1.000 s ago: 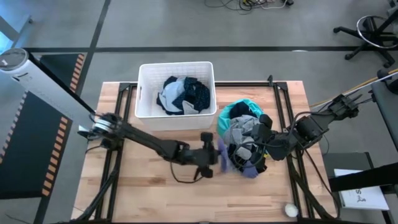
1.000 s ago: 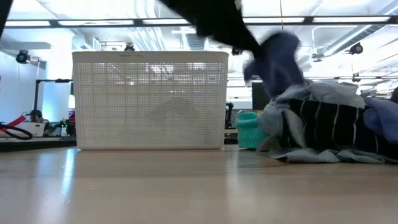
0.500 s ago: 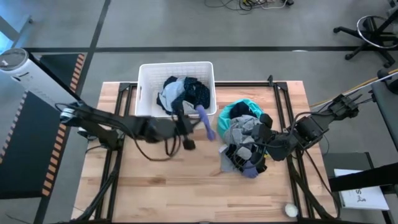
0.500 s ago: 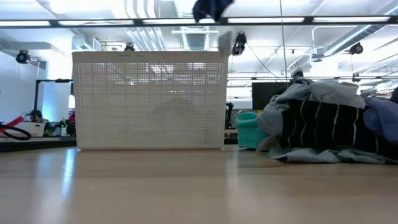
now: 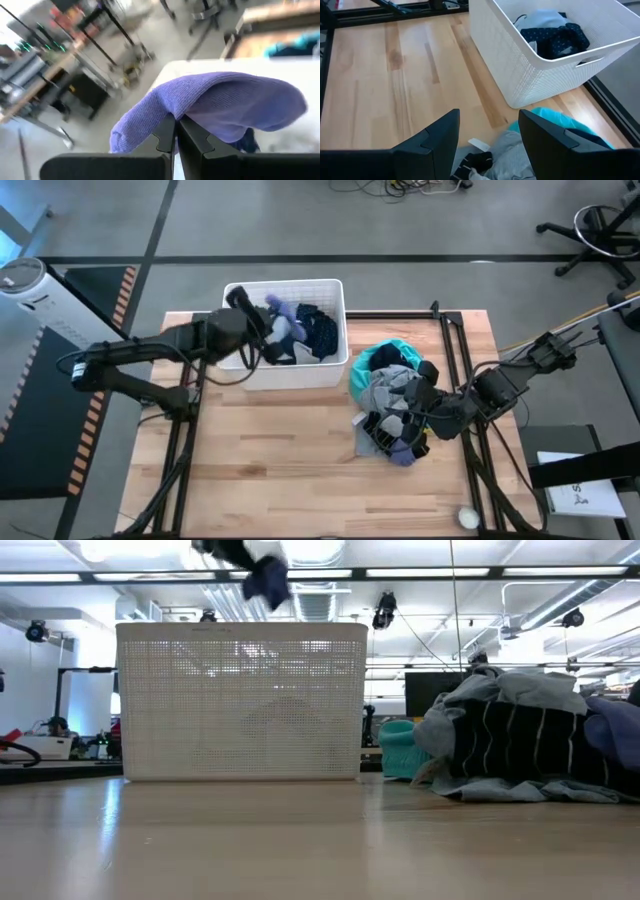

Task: Sort clothes
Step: Put the purple sock into the white laundry bin

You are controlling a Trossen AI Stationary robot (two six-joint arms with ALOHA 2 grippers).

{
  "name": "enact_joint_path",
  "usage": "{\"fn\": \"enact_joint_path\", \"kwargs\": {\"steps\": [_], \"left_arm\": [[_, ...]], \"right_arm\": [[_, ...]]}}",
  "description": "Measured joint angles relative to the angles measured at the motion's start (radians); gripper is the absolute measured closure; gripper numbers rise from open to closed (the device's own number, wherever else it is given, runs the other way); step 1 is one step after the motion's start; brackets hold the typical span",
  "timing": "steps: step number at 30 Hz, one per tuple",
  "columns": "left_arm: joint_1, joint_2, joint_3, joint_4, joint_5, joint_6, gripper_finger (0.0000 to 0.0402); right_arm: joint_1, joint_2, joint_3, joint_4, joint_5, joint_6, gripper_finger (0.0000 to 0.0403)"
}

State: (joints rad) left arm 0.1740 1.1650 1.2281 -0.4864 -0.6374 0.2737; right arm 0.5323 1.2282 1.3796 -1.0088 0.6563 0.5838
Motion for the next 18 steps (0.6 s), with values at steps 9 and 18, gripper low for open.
{"fn": "enact_joint_path", "kwargs": {"steps": [9, 18], "left_arm": [[0.085, -0.020, -0.085, -0.125, 0.131, -0.115, 0.0387], [0.084, -0.045, -0.167, -0.131, 0.132, -0.142, 0.0265]], "right_arm": [[-0.002, 0.000, -0.028, -0.063, -0.037, 0.022, 0.0213], [0.001, 0.000, -0.208, -0.054, -0.123, 0.160, 0.0212]]}}
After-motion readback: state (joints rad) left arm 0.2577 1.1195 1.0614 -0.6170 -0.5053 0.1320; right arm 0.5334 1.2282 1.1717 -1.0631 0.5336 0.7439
